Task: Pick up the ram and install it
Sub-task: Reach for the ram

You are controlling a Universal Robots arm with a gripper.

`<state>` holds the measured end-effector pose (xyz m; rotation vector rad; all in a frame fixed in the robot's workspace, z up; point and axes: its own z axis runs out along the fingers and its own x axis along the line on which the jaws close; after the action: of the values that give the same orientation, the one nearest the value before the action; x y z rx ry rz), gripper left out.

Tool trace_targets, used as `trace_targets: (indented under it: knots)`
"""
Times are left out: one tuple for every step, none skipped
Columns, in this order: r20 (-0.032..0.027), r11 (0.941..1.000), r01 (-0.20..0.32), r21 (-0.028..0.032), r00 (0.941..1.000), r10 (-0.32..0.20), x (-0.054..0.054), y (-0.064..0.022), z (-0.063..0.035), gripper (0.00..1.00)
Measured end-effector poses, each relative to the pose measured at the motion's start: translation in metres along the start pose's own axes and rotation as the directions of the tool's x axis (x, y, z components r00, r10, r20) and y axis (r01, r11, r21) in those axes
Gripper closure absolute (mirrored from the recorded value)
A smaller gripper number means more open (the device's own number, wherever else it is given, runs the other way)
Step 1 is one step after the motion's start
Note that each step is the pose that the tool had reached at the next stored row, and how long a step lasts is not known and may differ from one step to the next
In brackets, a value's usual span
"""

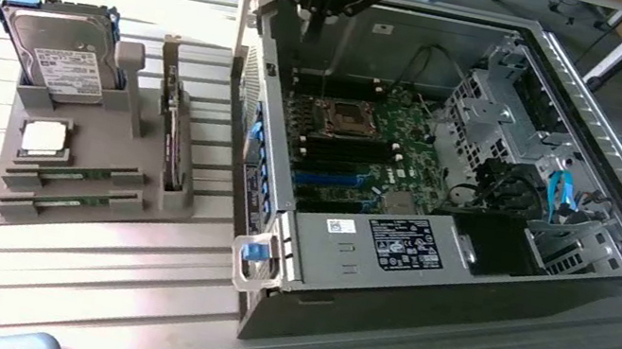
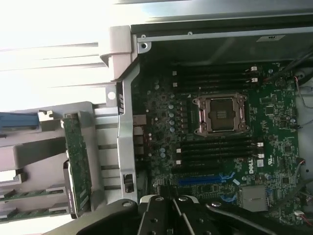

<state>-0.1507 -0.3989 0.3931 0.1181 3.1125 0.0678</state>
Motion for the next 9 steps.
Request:
trace_targets:
  knots:
    - [0.0000,1.0000,0.000,0.0000,1.0000,0.000,0.005,-0.0003,-0.0001,0.90]
    - [0.0001,1.0000,0.000,-0.0001,1.0000,0.000,0.009,-0.0007,-0.0002,0.90]
    - [0.0000,1.0000,0.000,0.0000,1.0000,0.000,0.014,-0.0010,-0.0002,0.90]
    - [0.0000,1.0000,0.000,0.0000,1.0000,0.000,0.018,-0.0014,-0.0002,0.90]
    - [-0.0001,1.0000,0.000,0.0001,1.0000,0.000,0.028,-0.0021,-0.0003,0.90]
    - [0.0000,1.0000,0.000,0.0000,1.0000,0.000,0.038,-0.0029,-0.0004,0.90]
    - [0.0001,1.0000,0.000,-0.0001,1.0000,0.000,0.047,-0.0036,-0.0004,0.90]
    - [0.0000,1.0000,0.000,0.0000,1.0000,0.000,0.053,-0.0041,-0.0004,0.90]
    - [-0.0001,1.0000,0.000,0.0001,1.0000,0.000,0.058,-0.0044,-0.0004,0.90]
